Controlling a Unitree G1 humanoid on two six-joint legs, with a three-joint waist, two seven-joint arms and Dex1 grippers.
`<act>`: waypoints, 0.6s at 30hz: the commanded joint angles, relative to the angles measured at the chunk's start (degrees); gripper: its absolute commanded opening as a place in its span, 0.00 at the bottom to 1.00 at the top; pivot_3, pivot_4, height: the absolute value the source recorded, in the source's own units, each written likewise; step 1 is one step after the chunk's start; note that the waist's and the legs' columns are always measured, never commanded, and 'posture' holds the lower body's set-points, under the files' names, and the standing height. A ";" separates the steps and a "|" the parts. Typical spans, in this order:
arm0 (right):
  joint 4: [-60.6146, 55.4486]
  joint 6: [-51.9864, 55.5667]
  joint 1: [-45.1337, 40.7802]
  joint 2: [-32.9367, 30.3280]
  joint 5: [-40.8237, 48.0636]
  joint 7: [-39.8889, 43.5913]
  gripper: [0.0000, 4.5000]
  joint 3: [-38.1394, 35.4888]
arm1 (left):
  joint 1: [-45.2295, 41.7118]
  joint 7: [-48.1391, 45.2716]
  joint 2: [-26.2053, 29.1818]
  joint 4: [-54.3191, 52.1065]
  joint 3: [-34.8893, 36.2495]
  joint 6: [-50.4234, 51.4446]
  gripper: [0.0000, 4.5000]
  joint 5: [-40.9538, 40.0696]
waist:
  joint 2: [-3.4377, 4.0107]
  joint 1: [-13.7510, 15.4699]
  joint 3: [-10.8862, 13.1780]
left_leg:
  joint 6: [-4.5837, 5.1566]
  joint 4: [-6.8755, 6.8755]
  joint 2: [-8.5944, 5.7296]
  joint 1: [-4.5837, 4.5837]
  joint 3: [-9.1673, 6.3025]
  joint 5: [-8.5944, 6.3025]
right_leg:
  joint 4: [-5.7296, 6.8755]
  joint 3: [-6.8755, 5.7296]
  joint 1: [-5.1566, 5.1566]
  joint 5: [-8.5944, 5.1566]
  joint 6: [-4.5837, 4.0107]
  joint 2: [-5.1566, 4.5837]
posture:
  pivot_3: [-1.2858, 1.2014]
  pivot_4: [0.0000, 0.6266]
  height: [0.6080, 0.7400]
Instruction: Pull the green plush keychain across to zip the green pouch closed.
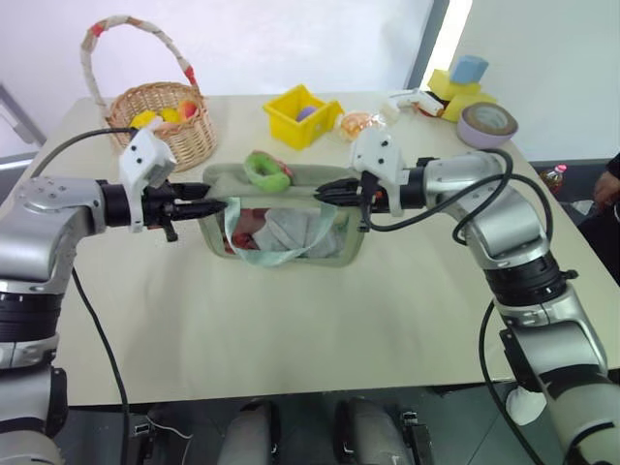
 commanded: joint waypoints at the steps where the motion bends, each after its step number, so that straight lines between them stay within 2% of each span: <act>1: -0.83 0.43 -1.38 0.30 0.16 -0.17 0.00 -0.85 | -0.24 -1.00 1.25 -0.74 0.42 -0.71 0.01 0.10 | 0.00 0.02 0.00 | 0.01 0.00 0.00 0.00 0.01 0.00 | 0.00 0.01 0.00 0.00 0.00 -0.02 | 0.52 0.24 0.99; 4: -0.34 1.64 -2.04 0.70 0.80 -0.76 0.00 -1.72 | 0.44 -1.79 1.64 -1.11 -0.07 -0.93 0.01 0.56 | 0.00 -0.02 0.00 | 0.02 0.00 0.00 0.00 0.01 -0.01 | 0.00 0.01 0.00 0.00 0.00 -0.02 | 0.52 0.24 0.99; 7: -1.12 4.79 -3.09 -1.37 3.68 2.31 0.21 -3.43 | 1.41 -2.66 2.28 -1.67 -0.48 -1.82 0.00 1.14 | 0.00 -0.01 0.00 | 0.02 0.00 0.01 0.00 0.01 -0.01 | 0.00 0.01 0.00 0.00 0.00 -0.01 | 0.52 0.24 0.99; 10: -1.12 5.93 -5.33 -4.28 4.54 4.13 0.52 -4.89 | 1.82 -2.38 2.39 -1.65 -0.33 -2.49 0.00 1.60 | 0.02 0.20 0.01 | 0.05 0.00 0.02 -0.01 0.01 -0.03 | 0.00 0.01 0.00 0.00 0.00 -0.05 | 0.52 0.24 0.99; 14: -1.52 7.75 -8.22 -4.66 6.66 4.96 0.52 -5.97 | 1.75 -2.29 2.40 -1.71 -0.08 -2.27 0.00 1.29 | 0.02 0.16 0.01 | 0.10 0.00 0.00 0.00 -0.01 -0.06 | -0.01 0.00 0.00 0.00 0.00 -0.03 | 0.52 0.24 0.99; 18: -4.07 11.24 -10.66 -0.59 10.16 3.18 0.52 -6.46 | 1.50 -2.24 2.42 -1.53 -0.13 -2.57 0.00 1.36 | 0.02 0.01 0.01 | 0.10 -0.01 0.01 0.01 0.01 -0.06 | 0.00 0.00 0.00 0.00 0.00 -0.01 | 0.52 0.24 0.99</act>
